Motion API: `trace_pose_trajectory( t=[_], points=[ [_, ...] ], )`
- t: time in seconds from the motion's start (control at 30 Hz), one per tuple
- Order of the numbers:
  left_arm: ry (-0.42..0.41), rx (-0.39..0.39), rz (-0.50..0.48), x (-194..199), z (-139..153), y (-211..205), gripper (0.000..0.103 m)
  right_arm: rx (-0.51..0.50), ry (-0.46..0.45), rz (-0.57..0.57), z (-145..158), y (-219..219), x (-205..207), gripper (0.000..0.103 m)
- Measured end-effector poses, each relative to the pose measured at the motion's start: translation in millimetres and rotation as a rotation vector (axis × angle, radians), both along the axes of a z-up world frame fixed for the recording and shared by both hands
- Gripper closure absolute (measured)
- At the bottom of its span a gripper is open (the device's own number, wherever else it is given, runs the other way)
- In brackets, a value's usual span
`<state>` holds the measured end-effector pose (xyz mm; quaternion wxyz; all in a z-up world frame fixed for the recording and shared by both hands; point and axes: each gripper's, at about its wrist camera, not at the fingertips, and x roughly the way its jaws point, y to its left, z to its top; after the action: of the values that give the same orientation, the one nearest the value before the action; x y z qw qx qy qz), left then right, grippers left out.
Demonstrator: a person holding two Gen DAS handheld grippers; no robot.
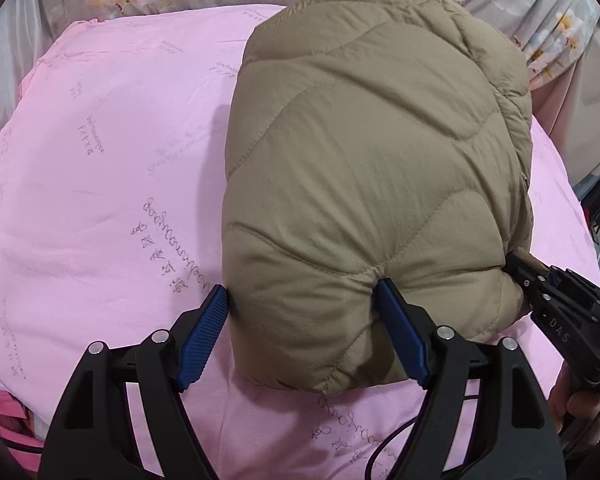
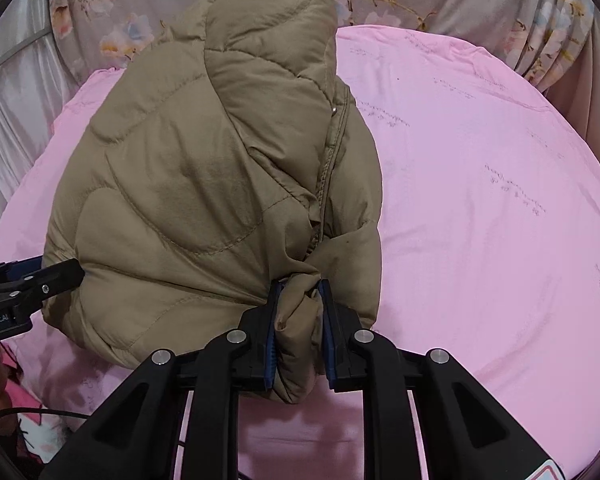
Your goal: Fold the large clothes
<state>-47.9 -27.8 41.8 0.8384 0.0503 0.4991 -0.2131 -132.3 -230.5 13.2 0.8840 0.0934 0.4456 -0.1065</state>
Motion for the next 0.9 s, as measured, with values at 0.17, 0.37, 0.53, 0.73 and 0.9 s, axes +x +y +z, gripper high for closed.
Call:
trace_pose_trajectory(
  t=[0.17, 0.37, 0.53, 0.73, 0.9],
  points=[
    [-0.006, 0.028, -0.001, 2, -12, -8, 0.022, -0.047, 0.007, -0.011, -15, 8, 3, 0.085],
    [-0.029, 0.061, 0.002, 2, -20, -16, 0.022, -0.054, -0.005, -0.012, -21, 10, 5, 0.085],
    [-0.032, 0.074, 0.014, 0, -19, -21, 0.021, -0.030, -0.011, -0.018, -21, 6, 6, 0.084],
    [-0.014, 0.066, 0.028, -4, -5, -14, 0.022, 0.012, -0.017, -0.048, -3, -4, -2, 0.081],
    [-0.063, 0.024, 0.042, -8, 29, 1, 0.023, 0.052, -0.102, -0.047, 36, -13, -18, 0.075]
  ],
)
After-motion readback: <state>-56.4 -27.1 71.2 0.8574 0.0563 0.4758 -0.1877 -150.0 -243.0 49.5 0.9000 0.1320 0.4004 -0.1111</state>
